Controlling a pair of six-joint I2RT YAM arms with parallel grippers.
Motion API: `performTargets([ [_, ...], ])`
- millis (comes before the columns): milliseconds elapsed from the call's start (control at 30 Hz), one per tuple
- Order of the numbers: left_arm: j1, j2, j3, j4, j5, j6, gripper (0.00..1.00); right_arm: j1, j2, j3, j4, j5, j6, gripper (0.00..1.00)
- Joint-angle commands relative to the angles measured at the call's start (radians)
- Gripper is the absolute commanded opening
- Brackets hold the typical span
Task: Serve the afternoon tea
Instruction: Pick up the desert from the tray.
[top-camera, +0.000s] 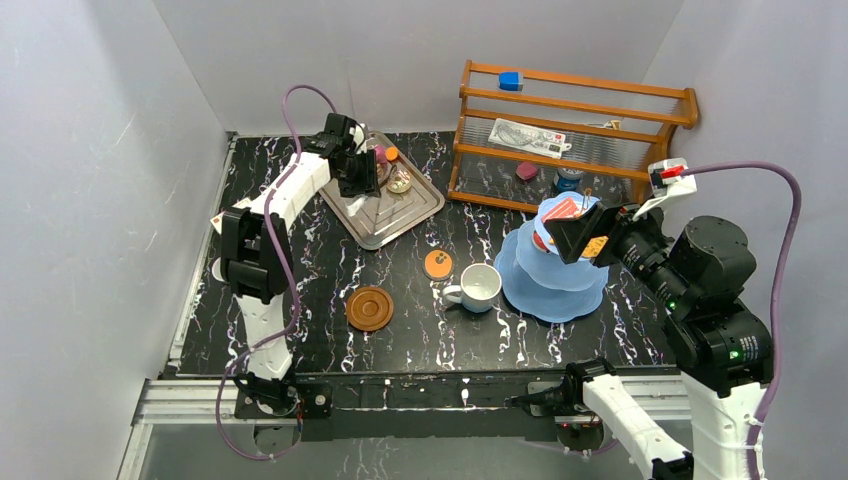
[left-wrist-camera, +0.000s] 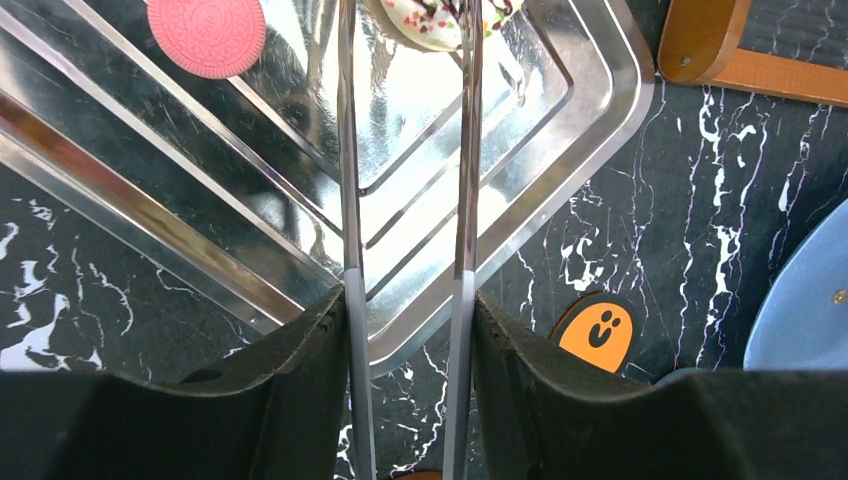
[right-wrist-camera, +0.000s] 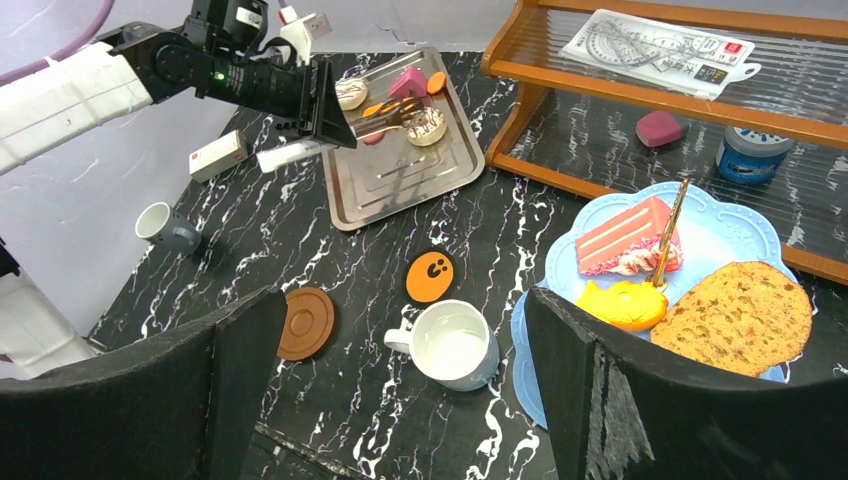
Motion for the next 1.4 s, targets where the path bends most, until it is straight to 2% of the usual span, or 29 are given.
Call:
performTargets([
  [0, -0.005, 0.011, 0.032, 0.014, 0.035, -0.016, 0.4, 0.0, -0.008, 0.007, 0.071, 0.0, -0.002, 0.99],
  [433, -0.013, -0.031, 0.035, -0.031, 0.028, -0.036, 0.24, -0.001, -0.02, 0.015, 0.061, 0.008, -0.003, 0.99],
  [1133, -0.023, -0.241, -0.139, -0.039, -0.003, -0.019, 0.22, 0.0, -0.017, 0.03, 0.044, 0.015, 0.004, 0.99],
  [1267, -0.023, -0.246, -0.156, -0.025, -0.038, -0.029, 0.29, -0.001, -0.015, 0.038, 0.041, 0.012, 0.007, 0.99],
  [1367, -0.023, -0.23, -0.141, -0.017, -0.036, -0.03, 0.3, 0.0, -0.017, 0.041, 0.04, 0.014, 0.011, 0.99],
])
